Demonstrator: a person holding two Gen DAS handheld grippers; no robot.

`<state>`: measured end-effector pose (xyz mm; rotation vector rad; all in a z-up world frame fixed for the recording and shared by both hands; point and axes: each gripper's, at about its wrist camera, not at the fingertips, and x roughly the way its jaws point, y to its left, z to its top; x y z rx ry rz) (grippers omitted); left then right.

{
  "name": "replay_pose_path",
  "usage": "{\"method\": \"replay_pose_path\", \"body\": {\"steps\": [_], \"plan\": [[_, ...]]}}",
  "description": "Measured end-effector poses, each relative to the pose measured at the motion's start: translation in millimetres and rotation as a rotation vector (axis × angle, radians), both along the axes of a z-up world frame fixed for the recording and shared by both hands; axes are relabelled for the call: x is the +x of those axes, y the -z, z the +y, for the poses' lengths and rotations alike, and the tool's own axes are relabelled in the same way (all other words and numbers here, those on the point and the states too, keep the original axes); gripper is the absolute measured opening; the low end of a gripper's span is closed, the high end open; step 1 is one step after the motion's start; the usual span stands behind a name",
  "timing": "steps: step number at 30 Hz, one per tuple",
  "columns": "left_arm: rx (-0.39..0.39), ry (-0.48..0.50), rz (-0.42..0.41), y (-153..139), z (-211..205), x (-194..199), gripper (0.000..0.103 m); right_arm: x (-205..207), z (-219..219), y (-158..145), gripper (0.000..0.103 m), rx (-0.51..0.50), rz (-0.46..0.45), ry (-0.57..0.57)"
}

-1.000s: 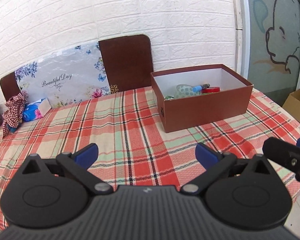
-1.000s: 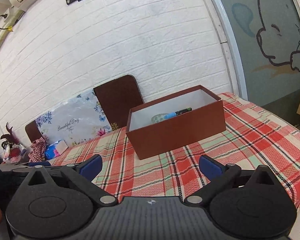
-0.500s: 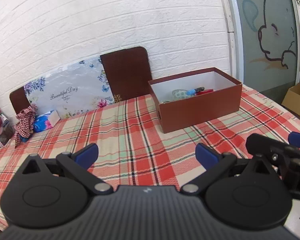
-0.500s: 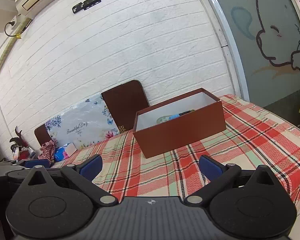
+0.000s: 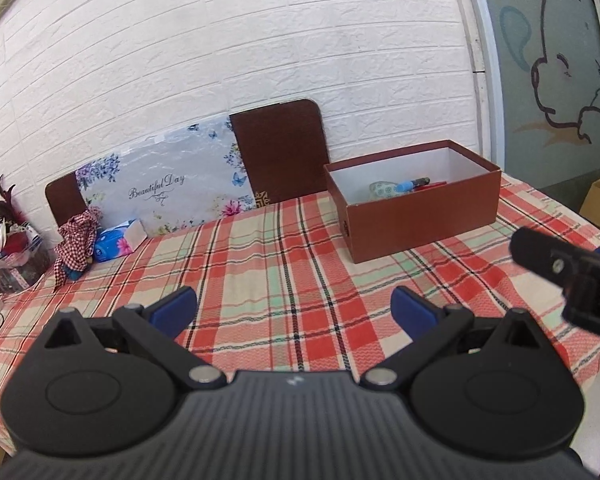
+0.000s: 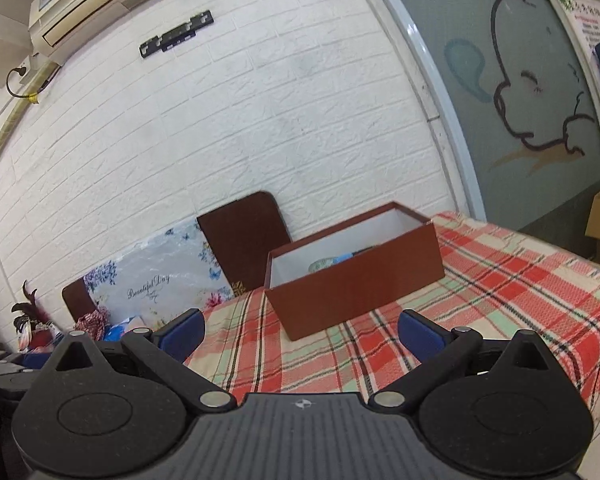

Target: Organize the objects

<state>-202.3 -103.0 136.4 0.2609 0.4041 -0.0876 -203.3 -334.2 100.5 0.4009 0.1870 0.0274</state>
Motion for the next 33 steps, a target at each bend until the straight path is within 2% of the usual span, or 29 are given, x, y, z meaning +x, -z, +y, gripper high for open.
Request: {"method": "replay_pose_path", "body": {"steps": [4, 17, 22, 33], "plan": [[-0.011, -0.022, 0.007, 1.5, 3.2, 0.5, 0.103, -3.7, 0.3, -1.5, 0.103, -0.003, -0.028, 0.022], [-0.012, -0.029, -0.004, 0.0, 7.4, -0.6, 0.103, 7.1, -1.7, 3.7, 0.103, -0.025, 0.017, -0.011], [-0.019, -0.020, 0.021, 4.6, 7.9, -0.2, 0.103, 8.5, 1.6, 5.6, 0.103, -0.042, 0.035, -0.031], [-0.025, -0.017, 0.015, 4.0, 10.3, -0.5, 0.103, 10.1, -3.3, 6.0, 0.103, -0.038, 0.036, -0.022]]}}
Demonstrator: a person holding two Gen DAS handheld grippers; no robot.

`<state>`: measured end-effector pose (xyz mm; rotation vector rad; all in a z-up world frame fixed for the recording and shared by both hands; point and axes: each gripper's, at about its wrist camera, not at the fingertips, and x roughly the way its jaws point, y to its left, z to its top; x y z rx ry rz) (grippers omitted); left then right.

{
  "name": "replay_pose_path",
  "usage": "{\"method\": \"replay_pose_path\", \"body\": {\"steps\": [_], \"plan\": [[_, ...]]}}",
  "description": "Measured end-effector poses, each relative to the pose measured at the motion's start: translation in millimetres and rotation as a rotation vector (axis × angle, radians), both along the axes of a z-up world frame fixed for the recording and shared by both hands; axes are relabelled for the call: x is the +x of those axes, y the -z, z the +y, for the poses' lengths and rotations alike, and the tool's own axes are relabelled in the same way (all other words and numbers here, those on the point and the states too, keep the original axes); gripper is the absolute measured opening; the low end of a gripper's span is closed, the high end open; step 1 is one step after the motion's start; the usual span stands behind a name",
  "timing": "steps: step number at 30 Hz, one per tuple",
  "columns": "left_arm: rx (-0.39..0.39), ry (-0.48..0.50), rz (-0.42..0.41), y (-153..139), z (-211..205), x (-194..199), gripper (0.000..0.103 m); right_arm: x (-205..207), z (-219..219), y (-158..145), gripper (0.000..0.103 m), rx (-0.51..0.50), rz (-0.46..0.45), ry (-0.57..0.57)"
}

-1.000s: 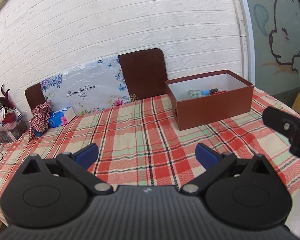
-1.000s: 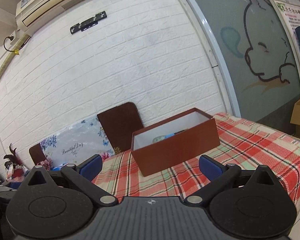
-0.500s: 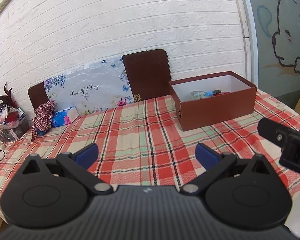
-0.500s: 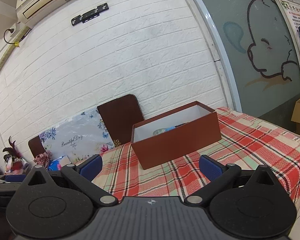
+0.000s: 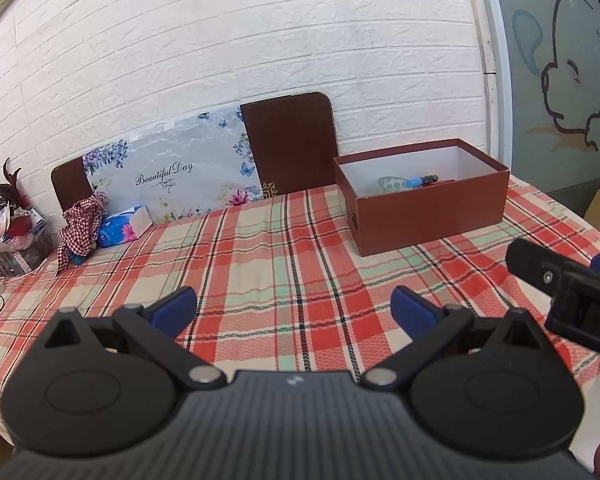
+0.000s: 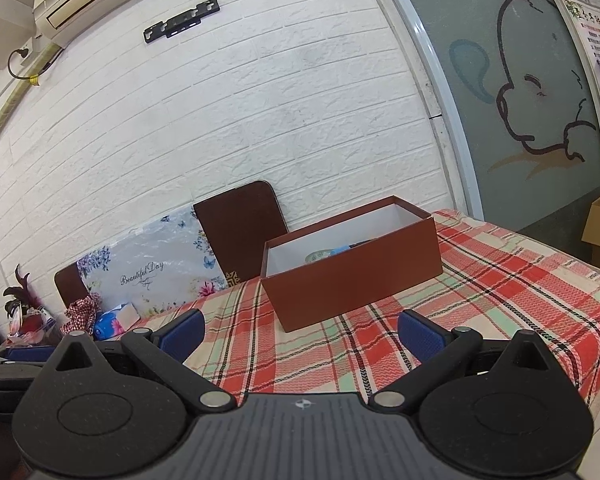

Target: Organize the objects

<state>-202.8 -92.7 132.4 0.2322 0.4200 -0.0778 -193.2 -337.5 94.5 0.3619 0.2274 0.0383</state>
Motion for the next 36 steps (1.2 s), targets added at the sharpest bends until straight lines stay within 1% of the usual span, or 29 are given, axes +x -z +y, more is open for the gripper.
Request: {"method": "replay_pose_path", "body": {"steps": [36], "plan": [[-0.001, 0.010, 0.035, 9.2, 2.0, -0.4, 0.103, 6.4, 4.7, 1.3, 0.102, -0.017, 0.021, -0.021]]}}
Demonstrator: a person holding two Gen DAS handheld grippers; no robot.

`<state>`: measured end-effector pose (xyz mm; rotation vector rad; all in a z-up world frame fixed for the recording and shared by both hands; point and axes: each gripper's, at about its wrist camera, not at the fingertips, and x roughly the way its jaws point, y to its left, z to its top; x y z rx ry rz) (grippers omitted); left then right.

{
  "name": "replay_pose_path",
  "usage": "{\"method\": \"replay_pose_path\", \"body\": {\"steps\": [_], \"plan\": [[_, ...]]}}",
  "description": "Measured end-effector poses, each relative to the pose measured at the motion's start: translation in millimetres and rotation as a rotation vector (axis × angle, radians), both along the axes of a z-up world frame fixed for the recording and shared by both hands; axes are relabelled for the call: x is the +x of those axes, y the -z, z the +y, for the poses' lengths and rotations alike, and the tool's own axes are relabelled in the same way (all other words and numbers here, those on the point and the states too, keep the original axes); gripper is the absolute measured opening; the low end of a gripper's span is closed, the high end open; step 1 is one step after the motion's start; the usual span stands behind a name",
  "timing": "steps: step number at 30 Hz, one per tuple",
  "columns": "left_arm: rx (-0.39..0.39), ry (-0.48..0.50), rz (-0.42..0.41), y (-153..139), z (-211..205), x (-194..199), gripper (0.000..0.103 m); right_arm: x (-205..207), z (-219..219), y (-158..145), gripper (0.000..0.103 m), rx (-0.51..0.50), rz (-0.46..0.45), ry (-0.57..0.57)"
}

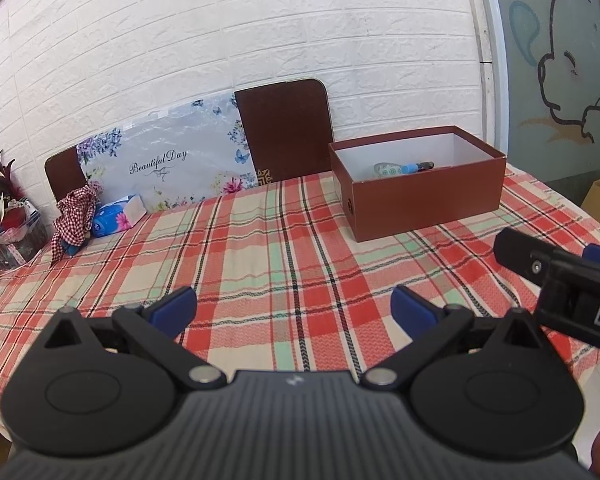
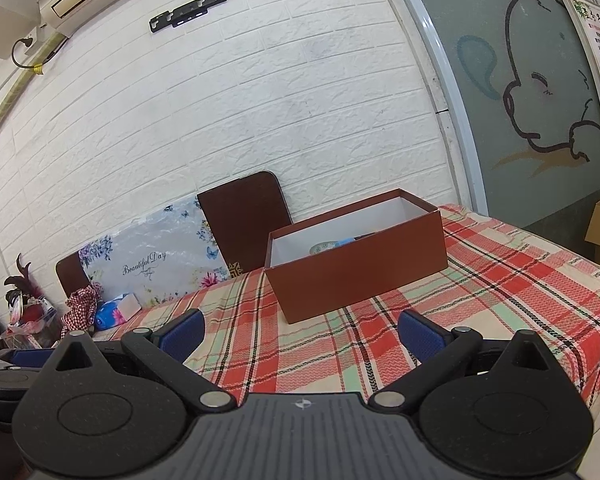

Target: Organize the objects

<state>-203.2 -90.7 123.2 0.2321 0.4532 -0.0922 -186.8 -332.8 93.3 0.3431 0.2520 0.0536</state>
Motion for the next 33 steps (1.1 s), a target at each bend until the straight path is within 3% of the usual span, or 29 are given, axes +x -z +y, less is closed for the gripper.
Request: {"method": "replay_pose_path", "body": {"steps": [33], "plan": [[0.003, 0.008, 0.038, 9.9, 3.1, 3.3, 0.103, 2.6, -1.7, 5.2, 0.102, 0.003, 0.014, -0.015]]}}
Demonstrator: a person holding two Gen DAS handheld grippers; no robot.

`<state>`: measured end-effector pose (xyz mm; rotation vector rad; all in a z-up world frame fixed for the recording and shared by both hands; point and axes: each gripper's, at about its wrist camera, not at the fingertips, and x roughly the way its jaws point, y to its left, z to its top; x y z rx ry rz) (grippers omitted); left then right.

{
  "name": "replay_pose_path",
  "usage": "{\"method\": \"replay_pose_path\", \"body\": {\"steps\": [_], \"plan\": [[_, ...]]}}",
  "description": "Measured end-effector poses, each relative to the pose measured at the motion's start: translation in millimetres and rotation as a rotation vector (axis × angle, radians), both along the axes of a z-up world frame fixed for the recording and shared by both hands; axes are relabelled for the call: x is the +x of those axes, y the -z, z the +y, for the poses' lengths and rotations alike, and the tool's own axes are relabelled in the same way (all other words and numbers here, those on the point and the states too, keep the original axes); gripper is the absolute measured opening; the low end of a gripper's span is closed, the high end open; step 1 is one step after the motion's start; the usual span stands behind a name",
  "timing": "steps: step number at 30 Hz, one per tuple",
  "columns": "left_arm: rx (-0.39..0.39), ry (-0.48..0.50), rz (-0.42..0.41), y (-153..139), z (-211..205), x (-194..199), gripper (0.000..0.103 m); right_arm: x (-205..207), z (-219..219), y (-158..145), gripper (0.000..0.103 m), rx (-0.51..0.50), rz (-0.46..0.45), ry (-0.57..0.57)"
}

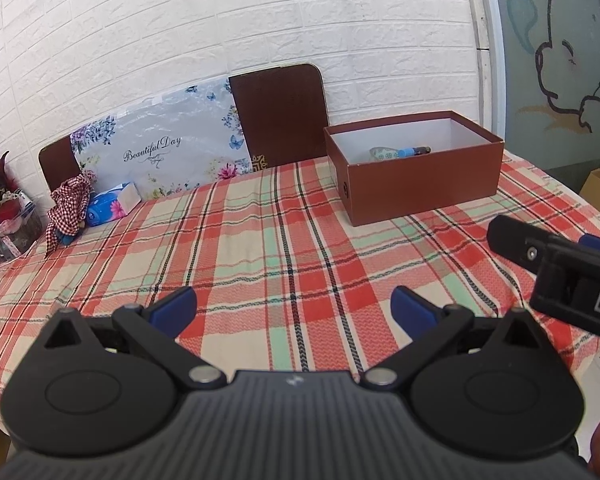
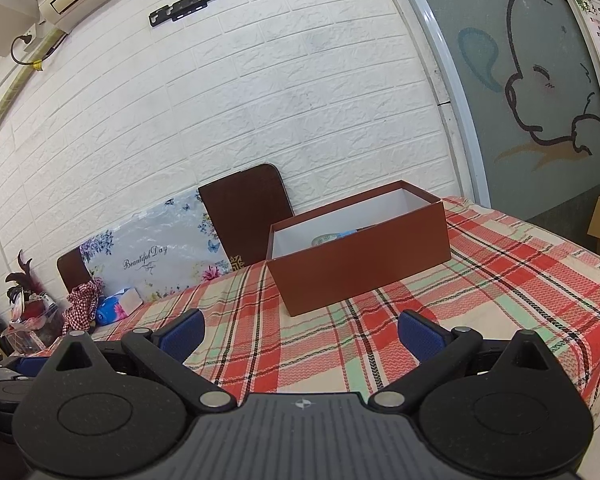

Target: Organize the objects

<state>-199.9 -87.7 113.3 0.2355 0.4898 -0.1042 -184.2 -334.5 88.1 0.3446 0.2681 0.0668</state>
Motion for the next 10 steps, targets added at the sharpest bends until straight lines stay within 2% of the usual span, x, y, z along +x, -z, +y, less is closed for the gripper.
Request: {"method": "replay_pose_path", "body": {"steps": [5, 7, 10], "plan": [[-0.015, 0.039, -0.045, -2.2, 1.2, -7.0, 0.103, 0.1, 1.3, -0.2, 0.102, 0.000, 0.000, 0.002], [0.001, 0.052, -0.065, -3.3, -1.2, -10.2, 0.103, 0.1, 1.5, -0.1, 0.102, 0.000, 0.001, 0.001], [0.005, 0.060, -0.045, -1.0, -1.9, -8.3, 0.103, 0.0, 1.7, -0.1, 0.102, -0.001, 0.000, 0.003]]}}
